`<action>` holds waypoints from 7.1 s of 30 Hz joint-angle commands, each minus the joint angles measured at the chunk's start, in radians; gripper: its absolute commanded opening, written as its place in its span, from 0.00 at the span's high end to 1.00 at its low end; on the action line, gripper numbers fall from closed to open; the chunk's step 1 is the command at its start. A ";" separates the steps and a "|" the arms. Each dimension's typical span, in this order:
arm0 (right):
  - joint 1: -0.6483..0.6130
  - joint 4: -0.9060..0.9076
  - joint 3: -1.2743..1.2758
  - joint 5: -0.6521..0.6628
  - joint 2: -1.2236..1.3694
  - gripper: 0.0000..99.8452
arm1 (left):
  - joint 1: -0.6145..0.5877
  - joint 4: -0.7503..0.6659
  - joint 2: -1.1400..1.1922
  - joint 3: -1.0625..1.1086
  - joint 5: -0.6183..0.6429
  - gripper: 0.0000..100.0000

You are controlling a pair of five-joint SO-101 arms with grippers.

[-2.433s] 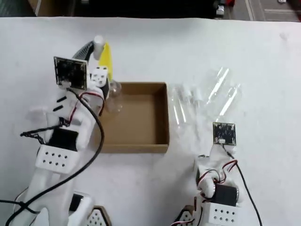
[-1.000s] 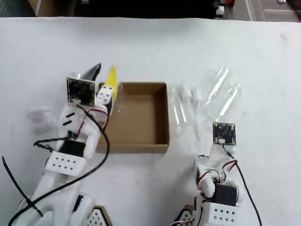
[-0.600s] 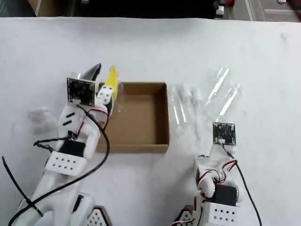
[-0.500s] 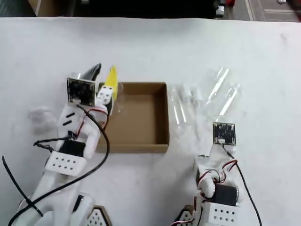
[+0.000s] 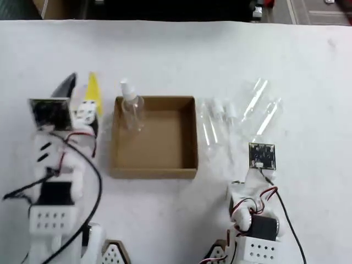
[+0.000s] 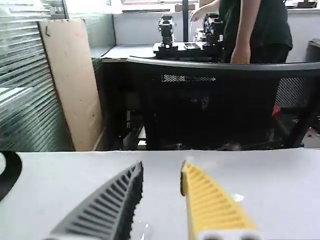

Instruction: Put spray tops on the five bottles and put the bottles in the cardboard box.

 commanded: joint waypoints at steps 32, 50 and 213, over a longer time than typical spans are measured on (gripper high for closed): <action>-0.002 0.005 0.009 -0.002 -0.005 0.98 | -0.305 0.856 0.992 -0.764 -0.318 0.88; -0.005 0.001 0.009 -0.009 -0.007 0.98 | -0.272 0.939 1.178 -0.844 -0.072 0.98; -0.228 0.143 -2.019 0.190 1.632 0.98 | -0.194 0.287 0.481 0.060 0.098 0.98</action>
